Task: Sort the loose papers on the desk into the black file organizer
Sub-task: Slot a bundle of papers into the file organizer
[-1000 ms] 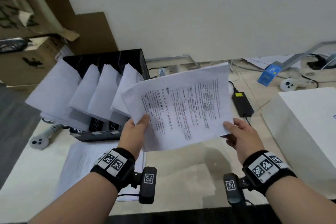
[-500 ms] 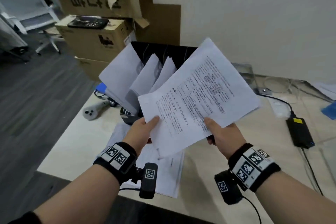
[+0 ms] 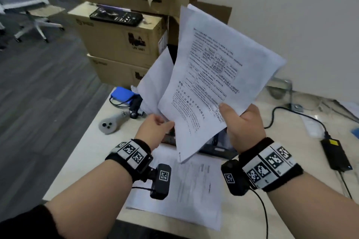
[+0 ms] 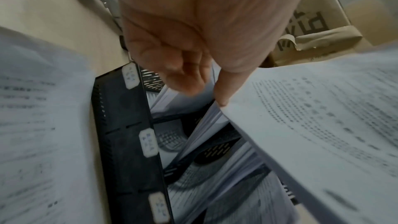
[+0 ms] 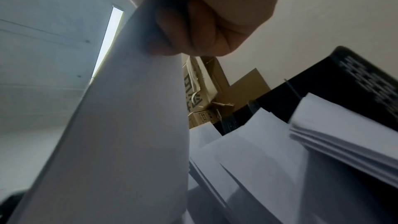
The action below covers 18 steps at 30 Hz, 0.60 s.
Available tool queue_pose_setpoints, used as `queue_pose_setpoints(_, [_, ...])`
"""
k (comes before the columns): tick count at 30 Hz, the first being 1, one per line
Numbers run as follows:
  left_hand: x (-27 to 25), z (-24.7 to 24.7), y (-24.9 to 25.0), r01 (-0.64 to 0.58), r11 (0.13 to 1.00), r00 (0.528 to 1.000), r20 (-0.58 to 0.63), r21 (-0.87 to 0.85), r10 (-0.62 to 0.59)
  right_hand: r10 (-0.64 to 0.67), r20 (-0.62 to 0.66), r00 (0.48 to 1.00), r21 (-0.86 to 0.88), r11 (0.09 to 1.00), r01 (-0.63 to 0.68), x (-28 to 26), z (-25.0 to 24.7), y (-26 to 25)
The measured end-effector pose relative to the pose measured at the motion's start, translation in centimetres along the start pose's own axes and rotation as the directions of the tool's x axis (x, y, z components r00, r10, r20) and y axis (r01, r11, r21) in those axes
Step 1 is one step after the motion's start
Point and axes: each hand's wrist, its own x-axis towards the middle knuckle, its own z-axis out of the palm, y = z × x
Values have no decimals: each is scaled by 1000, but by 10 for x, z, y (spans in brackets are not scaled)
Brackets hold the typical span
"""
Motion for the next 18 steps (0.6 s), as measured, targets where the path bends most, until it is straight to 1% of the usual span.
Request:
queue_pose_setpoints(3, [16, -9, -4, 23, 1000, 999, 35, -10, -22, -14, -8, 1000, -39, 999, 14, 9, 22, -12])
queue_pose_setpoints(6, [24, -12, -4, 3, 1000, 997, 75, -20, -2, -48, 26, 998, -180, 982, 52, 18, 38, -23])
queue_pose_setpoints(7, [28, -12, -5, -15, 1000, 997, 74, -14, 16, -73, 51, 996, -228, 970, 83, 21, 44, -25])
queue_pose_setpoints(10, [35, -15, -7, -70, 997, 996, 54, -40, 72, -174, 96, 980, -261, 946, 193, 20, 63, -43])
queue_pose_setpoints(13, [41, -24, -10, -130, 987, 991, 19, -92, 132, -200, 170, 965, -281, 929, 242, 18, 80, -54])
queue_pose_setpoints(15, [42, -30, -9, -138, 977, 989, 34, -162, 145, -181, 218, 959, -324, 914, 246, 18, 88, -54])
queue_pose_setpoints(17, [42, -32, -4, -105, 971, 986, 105, -217, 130, -145, 242, 959, -411, 881, 237, 22, 95, -50])
queue_pose_setpoints(18, [42, -31, -2, -97, 973, 981, 145, -207, 129, -118, 228, 967, -441, 872, 210, 24, 97, -47])
